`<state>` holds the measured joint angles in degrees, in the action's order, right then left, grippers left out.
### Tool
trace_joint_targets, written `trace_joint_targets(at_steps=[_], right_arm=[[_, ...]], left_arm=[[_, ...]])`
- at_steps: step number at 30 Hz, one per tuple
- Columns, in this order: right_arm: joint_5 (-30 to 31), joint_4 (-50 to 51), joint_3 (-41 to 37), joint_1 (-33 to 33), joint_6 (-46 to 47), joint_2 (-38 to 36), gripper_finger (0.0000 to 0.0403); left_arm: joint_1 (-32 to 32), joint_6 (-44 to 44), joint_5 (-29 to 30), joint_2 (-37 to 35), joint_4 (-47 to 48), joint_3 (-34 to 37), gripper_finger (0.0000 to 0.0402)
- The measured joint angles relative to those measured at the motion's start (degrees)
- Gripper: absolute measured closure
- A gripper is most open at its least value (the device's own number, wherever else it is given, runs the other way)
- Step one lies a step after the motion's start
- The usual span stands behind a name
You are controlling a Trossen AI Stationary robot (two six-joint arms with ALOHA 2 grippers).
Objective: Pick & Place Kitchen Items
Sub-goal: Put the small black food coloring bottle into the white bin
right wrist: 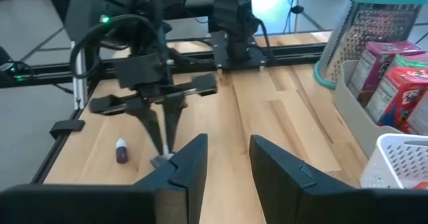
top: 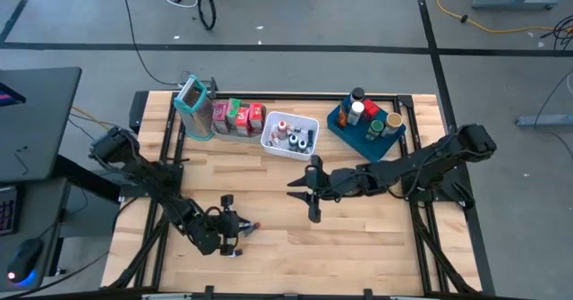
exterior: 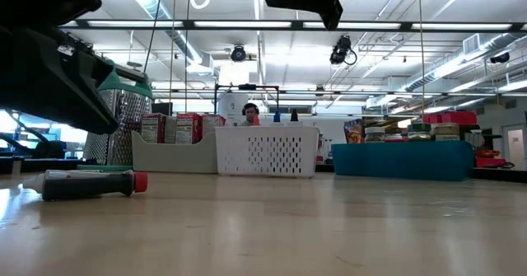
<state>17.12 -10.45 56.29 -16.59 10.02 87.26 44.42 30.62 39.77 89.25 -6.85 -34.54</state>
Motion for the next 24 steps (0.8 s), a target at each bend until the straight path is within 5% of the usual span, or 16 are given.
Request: trace_joint_targets(at_steps=[8, 24], right_arm=[[-0.13, 0.89, 0.0, -0.78, -0.03, 0.01, 0.0279], [-0.13, 5.71, 0.02, -0.76, -1.89, 0.43, 0.0279]], left_arm=[[-2.41, 1.33, -1.24, 0.0, 0.04, 0.0, 0.033], [-3.43, 5.75, -8.68, -0.02, 2.1, 0.02, 0.0218]])
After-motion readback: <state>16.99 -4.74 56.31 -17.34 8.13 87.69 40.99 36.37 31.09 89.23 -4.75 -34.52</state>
